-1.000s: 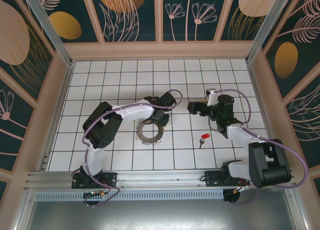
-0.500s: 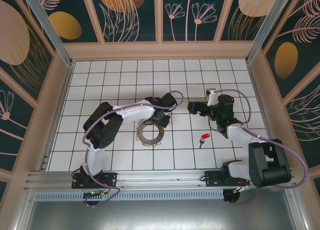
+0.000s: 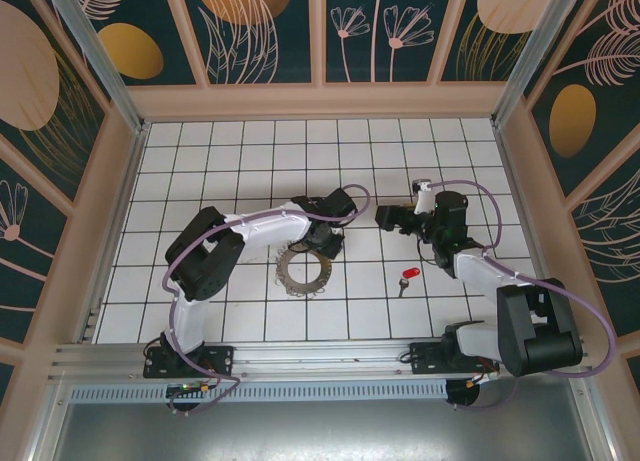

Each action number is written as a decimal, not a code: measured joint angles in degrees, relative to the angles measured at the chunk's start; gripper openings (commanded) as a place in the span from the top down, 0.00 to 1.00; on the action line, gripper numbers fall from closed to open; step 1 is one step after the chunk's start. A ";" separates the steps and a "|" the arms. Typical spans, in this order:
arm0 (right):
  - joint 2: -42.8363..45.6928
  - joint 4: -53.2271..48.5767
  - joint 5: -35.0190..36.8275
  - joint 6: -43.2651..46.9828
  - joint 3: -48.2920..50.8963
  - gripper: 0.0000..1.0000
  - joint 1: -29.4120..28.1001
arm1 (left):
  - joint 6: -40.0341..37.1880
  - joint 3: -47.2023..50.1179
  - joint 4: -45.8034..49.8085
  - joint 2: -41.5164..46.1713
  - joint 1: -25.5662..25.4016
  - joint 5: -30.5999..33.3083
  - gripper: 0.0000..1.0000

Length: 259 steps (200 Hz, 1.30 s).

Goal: Put the keys on the keyring

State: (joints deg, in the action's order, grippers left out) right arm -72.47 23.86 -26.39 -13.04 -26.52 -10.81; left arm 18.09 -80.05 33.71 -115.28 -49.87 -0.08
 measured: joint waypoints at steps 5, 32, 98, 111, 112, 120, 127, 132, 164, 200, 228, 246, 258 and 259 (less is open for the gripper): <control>0.00 0.00 0.09 -0.02 0.02 0.05 0.00 | 0.00 0.00 0.00 0.07 -0.09 -0.13 0.83; 0.00 0.00 0.44 0.00 0.04 0.05 0.02 | 0.17 0.00 0.00 0.17 -0.39 -1.01 0.84; 0.00 0.00 0.81 0.00 0.07 0.05 0.33 | 0.22 0.35 -0.02 0.17 -0.52 -1.31 0.84; 0.00 0.00 0.83 0.00 0.07 0.05 0.33 | 0.20 0.44 -0.02 0.17 -0.55 -1.11 0.84; 0.00 0.00 0.83 0.00 0.07 0.05 0.33 | 0.20 0.44 -0.02 0.17 -0.55 -1.11 0.85; 0.00 0.00 0.83 0.00 0.07 0.05 0.33 | 0.20 0.55 -0.02 0.17 -0.57 -0.96 0.85; 0.02 0.00 0.83 0.00 0.07 0.05 0.33 | 0.20 0.63 -0.02 0.17 -0.57 -0.92 0.86; 0.02 0.00 0.83 0.00 0.07 0.05 0.33 | 0.22 0.68 0.00 0.17 -0.61 -0.92 0.88; 0.02 0.00 0.83 -0.02 0.09 0.05 0.33 | 0.39 0.98 -0.02 0.33 -0.63 -0.85 0.94; 0.35 0.00 0.83 -0.24 0.22 0.05 0.35 | 0.50 1.40 0.00 1.11 -0.72 -0.74 1.00; 1.07 -0.02 0.76 -0.87 0.24 0.07 0.37 | 0.37 2.40 -0.09 3.04 -0.72 -0.98 1.00; 2.19 -0.04 0.31 -1.09 0.55 0.09 0.37 | -0.09 4.24 -0.87 6.14 -0.72 -1.42 1.00; 3.02 -0.07 -0.61 -1.20 0.83 0.11 0.39 | -0.72 5.97 -1.66 9.33 -0.72 -2.08 1.00; 3.04 -0.07 -0.68 -1.27 0.83 0.11 0.39 | -0.76 6.23 -1.81 9.73 -0.72 -2.05 1.00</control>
State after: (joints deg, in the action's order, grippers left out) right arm -69.43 23.79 -27.07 -14.31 -25.69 -10.41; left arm 17.32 -73.82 31.90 -105.56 -50.59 -2.13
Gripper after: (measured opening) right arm 0.900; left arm 0.041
